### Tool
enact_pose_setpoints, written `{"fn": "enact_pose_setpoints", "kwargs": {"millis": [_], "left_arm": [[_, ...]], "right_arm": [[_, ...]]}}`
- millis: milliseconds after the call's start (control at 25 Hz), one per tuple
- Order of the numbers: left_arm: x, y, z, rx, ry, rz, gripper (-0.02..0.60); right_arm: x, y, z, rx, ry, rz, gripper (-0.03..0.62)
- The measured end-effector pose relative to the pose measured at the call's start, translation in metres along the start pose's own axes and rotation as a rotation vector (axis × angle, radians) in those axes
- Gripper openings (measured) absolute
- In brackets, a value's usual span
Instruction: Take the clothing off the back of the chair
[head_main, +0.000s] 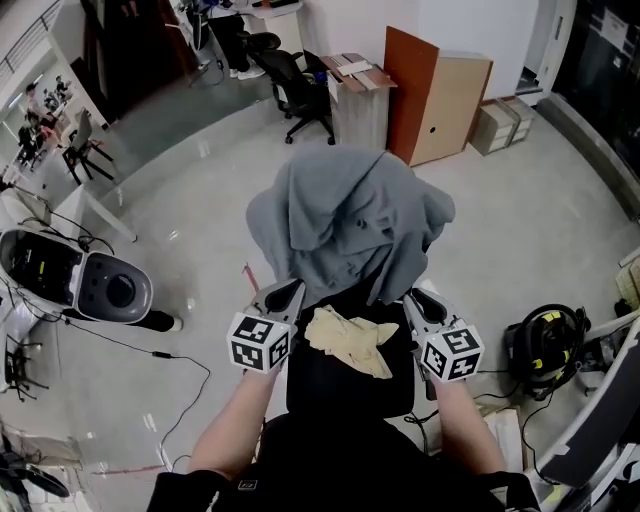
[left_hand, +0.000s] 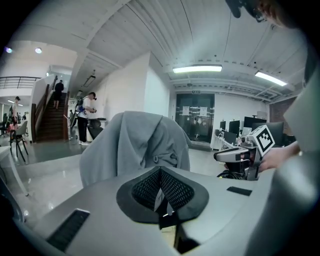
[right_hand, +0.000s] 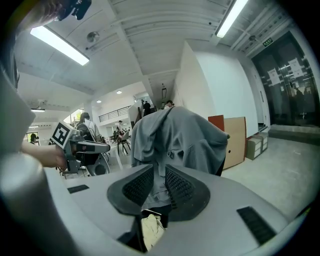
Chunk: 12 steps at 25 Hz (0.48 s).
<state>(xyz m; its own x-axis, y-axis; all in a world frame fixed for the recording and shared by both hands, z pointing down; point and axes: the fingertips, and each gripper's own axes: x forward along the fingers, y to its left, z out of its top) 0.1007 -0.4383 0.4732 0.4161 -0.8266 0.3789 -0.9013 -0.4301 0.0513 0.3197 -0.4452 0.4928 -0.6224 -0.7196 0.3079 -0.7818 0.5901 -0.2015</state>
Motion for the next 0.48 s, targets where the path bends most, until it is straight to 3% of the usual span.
{"fn": "enact_pose_setpoints", "kwargs": {"millis": [480], "left_arm": [[0.022, 0.061, 0.013, 0.005, -0.036, -0.063, 0.002]], "right_arm": [[0.055, -0.014, 0.038, -0.098, 0.042, -0.131, 0.193]]}}
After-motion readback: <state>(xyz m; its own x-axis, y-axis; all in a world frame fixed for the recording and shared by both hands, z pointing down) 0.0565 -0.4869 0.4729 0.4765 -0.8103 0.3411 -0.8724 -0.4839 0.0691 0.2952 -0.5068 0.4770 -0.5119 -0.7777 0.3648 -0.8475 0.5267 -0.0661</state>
